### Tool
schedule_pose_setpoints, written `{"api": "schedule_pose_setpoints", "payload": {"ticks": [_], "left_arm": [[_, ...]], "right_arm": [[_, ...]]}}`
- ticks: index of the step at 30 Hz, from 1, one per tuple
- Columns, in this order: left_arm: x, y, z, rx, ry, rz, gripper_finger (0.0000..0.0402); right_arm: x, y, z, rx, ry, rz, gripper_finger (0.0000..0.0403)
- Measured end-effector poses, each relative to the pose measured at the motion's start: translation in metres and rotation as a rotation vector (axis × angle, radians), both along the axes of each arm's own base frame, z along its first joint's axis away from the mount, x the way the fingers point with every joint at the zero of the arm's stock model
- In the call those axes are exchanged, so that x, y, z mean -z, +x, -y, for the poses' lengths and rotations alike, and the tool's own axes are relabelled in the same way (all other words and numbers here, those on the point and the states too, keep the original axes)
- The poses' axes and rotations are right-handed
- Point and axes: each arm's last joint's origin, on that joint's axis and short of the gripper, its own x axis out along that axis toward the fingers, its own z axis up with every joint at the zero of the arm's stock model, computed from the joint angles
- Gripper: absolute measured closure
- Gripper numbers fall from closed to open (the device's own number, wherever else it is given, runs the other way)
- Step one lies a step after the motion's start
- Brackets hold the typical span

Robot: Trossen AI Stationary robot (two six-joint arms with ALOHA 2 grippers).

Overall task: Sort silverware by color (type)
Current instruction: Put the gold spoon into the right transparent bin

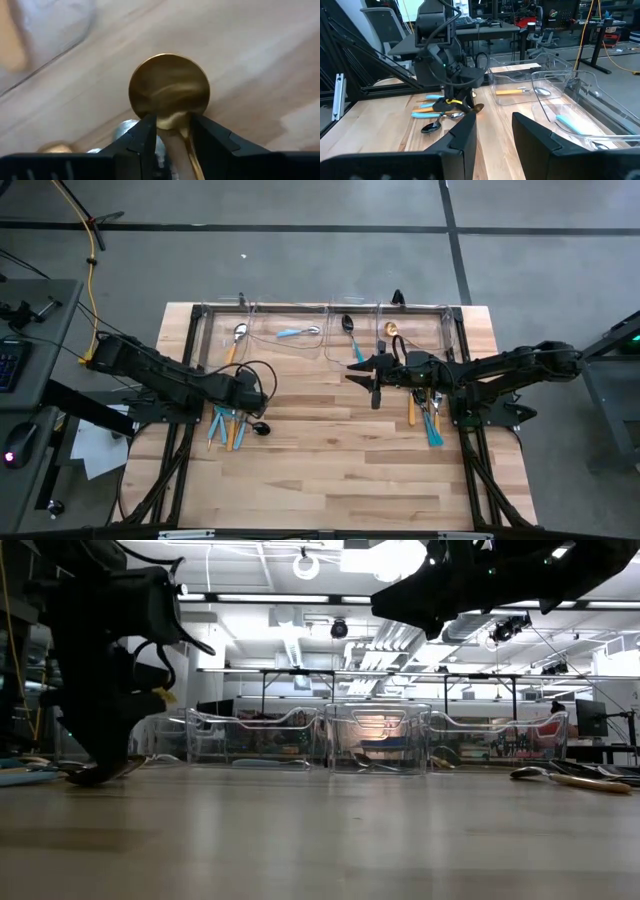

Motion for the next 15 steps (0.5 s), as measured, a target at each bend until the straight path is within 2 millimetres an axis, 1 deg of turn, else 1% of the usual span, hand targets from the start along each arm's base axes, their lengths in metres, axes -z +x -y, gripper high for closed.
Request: {"api": "schedule_pose_setpoints", "payload": {"ticks": [2,9,12,15], "left_arm": [[-0.003,0.005,0.005,0.019,-0.006,0.031,0.0287],[-0.010,0.012,0.021,0.058,-0.029,0.108,0.0287],[-0.012,0.018,0.024,0.093,-0.005,0.173,0.0287],[-0.012,0.019,0.025,0.118,0.006,0.176,0.0287]], "right_arm": [[0.000,0.000,0.000,0.000,0.000,0.000,0.0292],[0.000,0.000,0.000,0.000,0.000,-0.003,0.0292],[0.000,0.000,0.000,0.000,0.000,-0.003,0.0292],[0.000,0.000,0.000,0.000,0.000,-0.004,0.0292]]}}
